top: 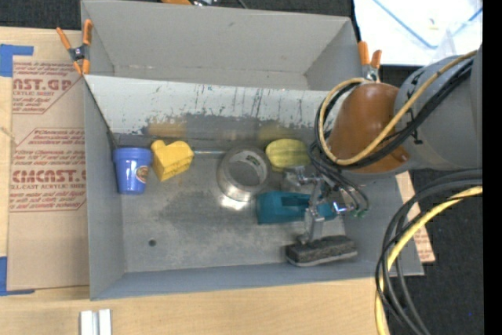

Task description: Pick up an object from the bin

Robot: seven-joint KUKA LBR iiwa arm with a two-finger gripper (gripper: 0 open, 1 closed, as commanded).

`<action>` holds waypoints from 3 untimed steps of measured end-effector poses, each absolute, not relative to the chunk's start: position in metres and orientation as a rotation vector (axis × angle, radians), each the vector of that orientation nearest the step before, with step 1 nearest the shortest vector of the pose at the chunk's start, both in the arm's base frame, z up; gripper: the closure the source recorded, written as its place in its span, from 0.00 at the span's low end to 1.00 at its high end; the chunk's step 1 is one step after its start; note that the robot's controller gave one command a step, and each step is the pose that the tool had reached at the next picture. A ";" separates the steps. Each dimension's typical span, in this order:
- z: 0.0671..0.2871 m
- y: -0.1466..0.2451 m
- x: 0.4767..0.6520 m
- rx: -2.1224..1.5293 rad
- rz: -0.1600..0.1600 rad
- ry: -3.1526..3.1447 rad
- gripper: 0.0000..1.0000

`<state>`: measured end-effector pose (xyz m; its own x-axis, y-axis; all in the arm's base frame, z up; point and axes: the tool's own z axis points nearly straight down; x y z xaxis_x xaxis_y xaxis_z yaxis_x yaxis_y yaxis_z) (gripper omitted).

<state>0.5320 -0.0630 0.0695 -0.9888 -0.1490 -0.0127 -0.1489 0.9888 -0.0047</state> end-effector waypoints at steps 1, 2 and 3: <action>0.070 -0.062 0.534 0.111 0.001 3.136 1.00; 0.070 -0.062 0.534 0.110 0.001 3.136 1.00; 0.075 -0.062 0.533 0.110 0.001 3.139 1.00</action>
Offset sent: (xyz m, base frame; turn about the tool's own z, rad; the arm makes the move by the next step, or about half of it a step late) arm 0.0000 0.0000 0.0000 0.0000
